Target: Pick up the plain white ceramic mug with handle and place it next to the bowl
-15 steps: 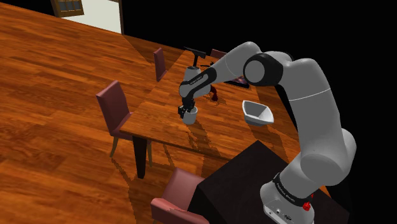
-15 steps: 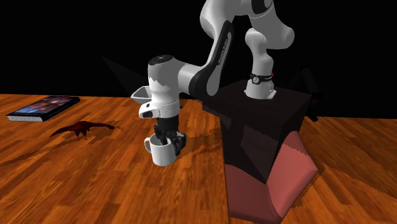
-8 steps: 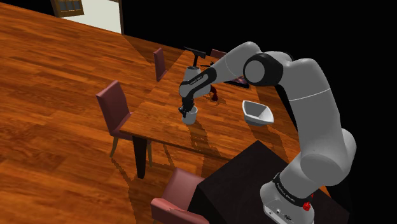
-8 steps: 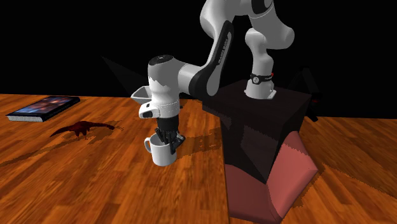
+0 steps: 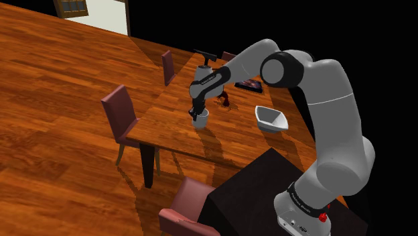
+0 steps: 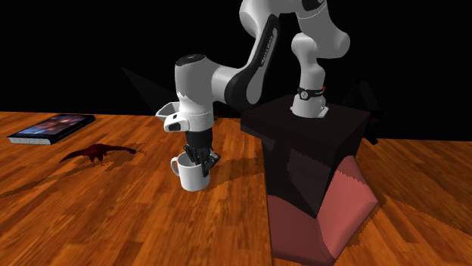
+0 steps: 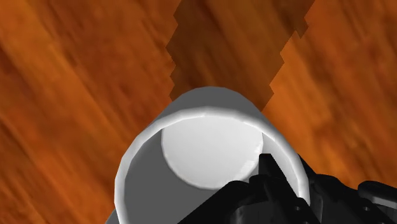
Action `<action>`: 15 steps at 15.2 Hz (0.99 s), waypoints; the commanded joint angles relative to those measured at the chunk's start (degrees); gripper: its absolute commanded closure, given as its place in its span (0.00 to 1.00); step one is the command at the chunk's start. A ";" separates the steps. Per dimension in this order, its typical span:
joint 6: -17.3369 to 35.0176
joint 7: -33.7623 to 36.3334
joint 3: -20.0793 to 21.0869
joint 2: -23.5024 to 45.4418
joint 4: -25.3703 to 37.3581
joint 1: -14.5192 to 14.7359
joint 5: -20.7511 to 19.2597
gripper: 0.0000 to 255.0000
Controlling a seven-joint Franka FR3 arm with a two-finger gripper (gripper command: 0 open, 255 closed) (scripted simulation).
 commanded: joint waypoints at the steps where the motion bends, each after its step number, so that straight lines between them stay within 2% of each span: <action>1: -1.01 -0.05 -0.03 -1.11 -0.08 -0.04 -0.02 1.00; 15: -7.67 -0.03 -0.18 -8.76 -1.06 0.09 -0.18 1.00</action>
